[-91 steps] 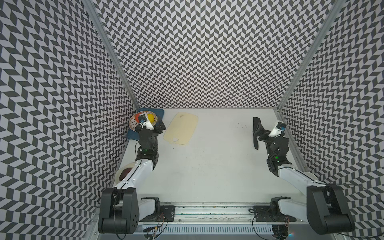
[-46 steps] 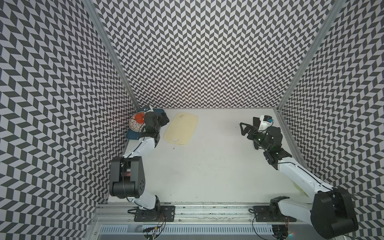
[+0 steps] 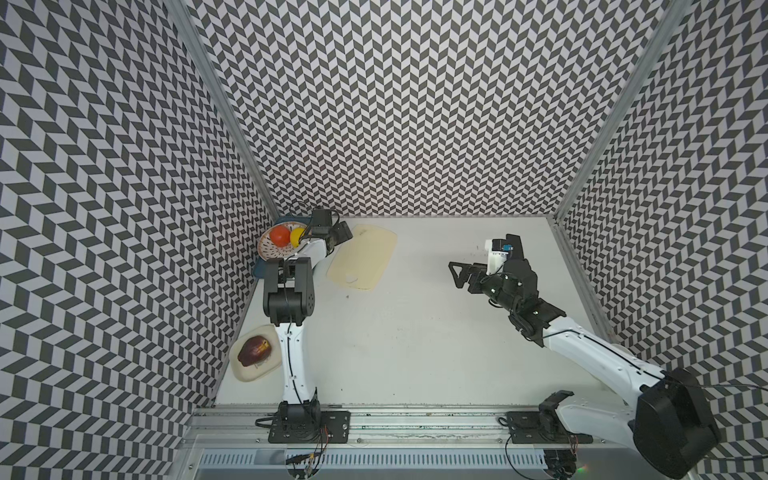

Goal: Align the knife with the edge of the cutting board
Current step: Adjust the work surface at the center of the board.

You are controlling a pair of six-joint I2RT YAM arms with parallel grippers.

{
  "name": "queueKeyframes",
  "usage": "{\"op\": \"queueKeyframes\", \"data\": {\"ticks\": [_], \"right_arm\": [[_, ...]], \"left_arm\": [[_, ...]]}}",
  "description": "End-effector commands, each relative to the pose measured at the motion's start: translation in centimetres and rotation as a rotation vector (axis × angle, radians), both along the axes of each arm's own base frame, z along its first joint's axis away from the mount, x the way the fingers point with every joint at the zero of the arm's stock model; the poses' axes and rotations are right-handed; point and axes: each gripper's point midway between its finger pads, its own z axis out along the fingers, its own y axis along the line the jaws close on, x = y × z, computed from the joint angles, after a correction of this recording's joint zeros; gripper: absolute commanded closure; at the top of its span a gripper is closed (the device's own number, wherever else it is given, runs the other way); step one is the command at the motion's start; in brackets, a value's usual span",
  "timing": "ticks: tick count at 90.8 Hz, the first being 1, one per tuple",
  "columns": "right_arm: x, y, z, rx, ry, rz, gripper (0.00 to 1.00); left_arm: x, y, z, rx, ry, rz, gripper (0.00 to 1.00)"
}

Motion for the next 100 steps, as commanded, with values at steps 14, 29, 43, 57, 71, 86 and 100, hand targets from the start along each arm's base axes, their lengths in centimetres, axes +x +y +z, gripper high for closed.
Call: {"op": "queueKeyframes", "data": {"ticks": [14, 29, 43, 57, 71, 86, 100], "right_arm": [[0.4, 2.0, -0.2, -0.016, -0.001, 0.041, 0.0], [0.5, 2.0, -0.6, -0.026, 0.003, 0.031, 0.0], [0.6, 2.0, -0.8, -0.032, 0.005, 0.024, 0.0], [0.8, 1.8, -1.1, -0.035, 0.015, 0.009, 0.0], [1.2, 0.5, -1.9, -0.071, 0.041, -0.066, 0.0], [1.7, -1.2, -2.6, -0.103, 0.054, -0.16, 0.0], [2.1, -1.7, -4.0, -0.108, 0.085, -0.172, 0.0]], "left_arm": [[1.4, -3.0, -3.6, -0.026, 0.119, -0.11, 0.06], [2.1, -5.0, -5.2, 0.021, 0.159, -0.174, 0.06], [1.7, -7.1, -5.8, 0.01, 0.164, -0.26, 0.07], [0.3, -10.5, -5.7, 0.011, 0.162, -0.389, 0.06], [-1.8, -14.0, -6.0, -0.049, 0.186, -0.477, 0.06], [-5.2, -17.7, -6.2, -0.045, 0.188, -0.544, 0.06], [-8.2, -21.6, -6.2, -0.083, 0.205, -0.568, 0.07]]}}
